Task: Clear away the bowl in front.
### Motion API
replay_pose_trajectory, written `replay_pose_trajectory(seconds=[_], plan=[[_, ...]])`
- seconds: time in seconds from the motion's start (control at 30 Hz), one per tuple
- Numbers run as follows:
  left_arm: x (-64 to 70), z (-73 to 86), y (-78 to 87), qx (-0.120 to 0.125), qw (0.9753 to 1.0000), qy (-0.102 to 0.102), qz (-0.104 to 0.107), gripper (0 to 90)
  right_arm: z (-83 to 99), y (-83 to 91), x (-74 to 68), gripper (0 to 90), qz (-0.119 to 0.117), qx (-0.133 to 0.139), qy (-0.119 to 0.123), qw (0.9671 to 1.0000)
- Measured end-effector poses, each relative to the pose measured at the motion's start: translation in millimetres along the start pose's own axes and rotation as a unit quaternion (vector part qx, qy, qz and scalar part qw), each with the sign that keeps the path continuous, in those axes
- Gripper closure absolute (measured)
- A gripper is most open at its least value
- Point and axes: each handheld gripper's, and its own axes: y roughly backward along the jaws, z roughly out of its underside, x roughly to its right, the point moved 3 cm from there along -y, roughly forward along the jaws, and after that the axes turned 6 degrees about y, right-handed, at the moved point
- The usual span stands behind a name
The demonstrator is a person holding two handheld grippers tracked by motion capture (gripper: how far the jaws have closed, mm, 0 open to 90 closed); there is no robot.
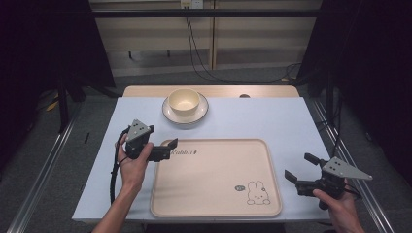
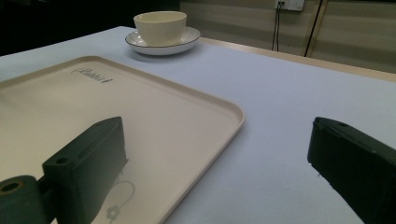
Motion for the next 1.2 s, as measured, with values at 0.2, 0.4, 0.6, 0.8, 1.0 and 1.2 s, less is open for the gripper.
replay_pose_trajectory(seconds=[0.2, 0.4, 0.6, 0.8, 1.0, 1.2], plan=[[-9.2, -9.3, -11.2, -0.004, 0.9999, 0.010, -0.011, 3.8, 0.2, -0.2, 0.3, 4.0, 0.003, -0.001, -0.001, 1.0000], [-16.7, -20.3, -22.5, -0.005, 0.9998, 0.010, -0.017, 4.3, 0.4, -0.2, 0.4, 4.1, 0.002, -0.003, 0.001, 1.0000], [-22.0, -24.8, -32.1, -0.017, 0.9996, 0.003, -0.023, 4.7, 0.5, 0.0, 0.7, 4.5, 0.004, -0.006, 0.005, 1.0000], [-26.4, -35.3, -41.6, -0.013, 0.9996, -0.003, -0.025, 4.4, 0.3, 0.3, 0.6, 4.6, 0.003, -0.004, 0.004, 1.0000], [-28.2, -47.6, -54.4, -0.031, 0.9989, -0.023, -0.028, 4.1, 0.3, 0.3, 0.6, 4.6, 0.001, -0.003, 0.003, 1.0000], [-37.1, -53.5, -69.0, -0.037, 0.9987, -0.009, -0.034, 4.6, 0.1, 0.7, 1.2, 4.6, 0.006, -0.001, 0.006, 1.0000]])
